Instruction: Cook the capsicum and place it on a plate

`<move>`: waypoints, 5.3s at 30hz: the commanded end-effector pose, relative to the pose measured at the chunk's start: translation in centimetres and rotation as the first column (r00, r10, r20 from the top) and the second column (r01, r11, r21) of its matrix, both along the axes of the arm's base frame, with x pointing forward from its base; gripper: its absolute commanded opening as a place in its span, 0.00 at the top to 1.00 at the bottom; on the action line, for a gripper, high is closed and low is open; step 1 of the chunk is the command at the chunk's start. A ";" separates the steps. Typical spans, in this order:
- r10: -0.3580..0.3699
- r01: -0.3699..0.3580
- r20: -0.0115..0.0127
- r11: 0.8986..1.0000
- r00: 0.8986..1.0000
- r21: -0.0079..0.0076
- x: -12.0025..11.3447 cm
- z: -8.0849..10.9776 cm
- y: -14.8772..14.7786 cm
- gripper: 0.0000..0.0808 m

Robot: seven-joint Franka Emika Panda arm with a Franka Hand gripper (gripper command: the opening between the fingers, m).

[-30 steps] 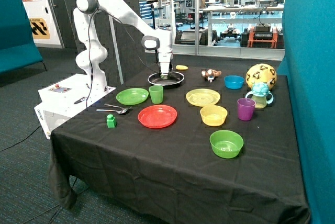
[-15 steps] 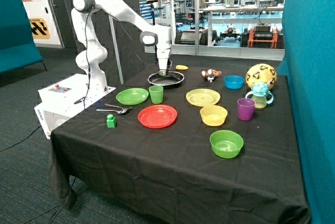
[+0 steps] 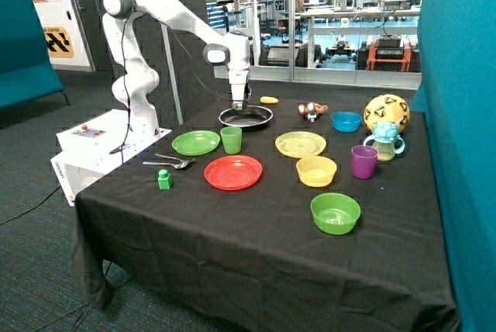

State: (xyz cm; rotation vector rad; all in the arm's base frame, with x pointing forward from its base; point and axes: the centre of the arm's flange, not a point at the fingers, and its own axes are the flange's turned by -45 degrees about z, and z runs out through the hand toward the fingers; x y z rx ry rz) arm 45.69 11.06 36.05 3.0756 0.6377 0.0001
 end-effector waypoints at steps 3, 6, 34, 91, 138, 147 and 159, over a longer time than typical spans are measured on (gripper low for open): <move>-0.009 0.009 0.000 1.000 1.000 0.001 -0.1 1.2 -0.5 1.00; -0.019 0.019 0.000 1.000 1.000 0.001 -0.2 1.7 -0.7 1.00; -0.181 0.181 0.000 0.984 0.984 0.001 -3.3 3.2 -6.2 1.00; -0.372 0.372 0.000 0.928 0.928 0.001 -6.6 -1.3 -18.6 1.00; -0.335 0.335 0.000 0.942 0.942 0.001 -8.4 -7.2 -22.6 1.00; -0.294 0.294 0.000 0.956 0.956 0.001 -8.3 -6.9 -21.4 0.52; -0.297 0.297 0.000 0.955 0.955 0.001 -8.8 -6.8 -21.5 0.15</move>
